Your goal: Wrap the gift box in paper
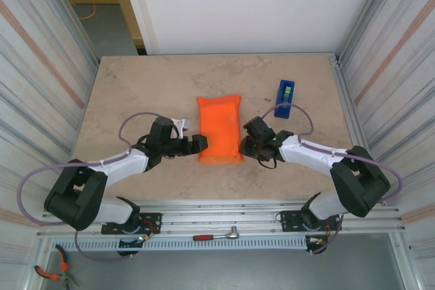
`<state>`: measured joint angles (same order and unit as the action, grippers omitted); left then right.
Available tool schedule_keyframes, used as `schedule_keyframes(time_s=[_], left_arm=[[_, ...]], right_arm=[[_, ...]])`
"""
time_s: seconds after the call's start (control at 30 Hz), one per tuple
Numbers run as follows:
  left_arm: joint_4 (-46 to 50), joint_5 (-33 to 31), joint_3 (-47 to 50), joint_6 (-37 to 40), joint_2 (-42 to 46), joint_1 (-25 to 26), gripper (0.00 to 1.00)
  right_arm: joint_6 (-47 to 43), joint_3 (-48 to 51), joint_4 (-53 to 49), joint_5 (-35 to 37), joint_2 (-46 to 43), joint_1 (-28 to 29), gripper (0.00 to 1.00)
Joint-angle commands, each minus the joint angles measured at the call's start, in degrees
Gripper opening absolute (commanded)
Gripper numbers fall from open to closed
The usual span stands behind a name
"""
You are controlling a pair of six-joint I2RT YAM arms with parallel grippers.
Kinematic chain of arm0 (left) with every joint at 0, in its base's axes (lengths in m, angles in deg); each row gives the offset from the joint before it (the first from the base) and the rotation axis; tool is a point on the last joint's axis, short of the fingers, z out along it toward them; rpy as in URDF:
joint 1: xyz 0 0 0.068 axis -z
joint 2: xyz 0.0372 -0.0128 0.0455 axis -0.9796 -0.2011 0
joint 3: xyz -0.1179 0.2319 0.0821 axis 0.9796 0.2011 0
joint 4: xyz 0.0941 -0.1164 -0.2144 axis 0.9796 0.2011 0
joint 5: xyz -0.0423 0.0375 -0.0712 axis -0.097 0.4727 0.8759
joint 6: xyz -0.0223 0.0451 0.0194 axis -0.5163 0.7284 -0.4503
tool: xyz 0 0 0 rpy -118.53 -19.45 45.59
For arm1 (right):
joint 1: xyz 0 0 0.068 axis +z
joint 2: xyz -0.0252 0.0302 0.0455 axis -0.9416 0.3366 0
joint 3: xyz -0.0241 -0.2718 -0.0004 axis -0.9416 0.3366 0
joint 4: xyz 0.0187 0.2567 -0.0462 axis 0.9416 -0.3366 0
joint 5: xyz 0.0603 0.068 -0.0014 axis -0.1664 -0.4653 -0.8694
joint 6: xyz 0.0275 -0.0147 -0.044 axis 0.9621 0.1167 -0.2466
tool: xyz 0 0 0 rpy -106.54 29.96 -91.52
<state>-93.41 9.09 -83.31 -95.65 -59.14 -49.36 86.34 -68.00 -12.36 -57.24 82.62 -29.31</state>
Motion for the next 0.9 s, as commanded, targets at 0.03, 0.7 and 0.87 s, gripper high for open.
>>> schedule_keyframes(time_s=[0.03, 0.7, 0.87], left_arm=[[-2.9, -0.6, -1.2, 1.3, -0.7, 1.2, 0.83], [12.1, -9.7, -3.2, 10.4, 9.3, 1.0, 0.99], [14.3, -13.4, -2.7, 12.7, 8.4, 1.5, 0.99]], right_arm=[[0.5, -2.6, -0.2, 1.3, 0.6, 1.3, 0.43], [-2.9, 0.0, -3.5, -1.0, -14.6, -1.8, 0.82], [-4.3, -3.5, -3.8, -0.5, -7.5, 0.4, 0.84]])
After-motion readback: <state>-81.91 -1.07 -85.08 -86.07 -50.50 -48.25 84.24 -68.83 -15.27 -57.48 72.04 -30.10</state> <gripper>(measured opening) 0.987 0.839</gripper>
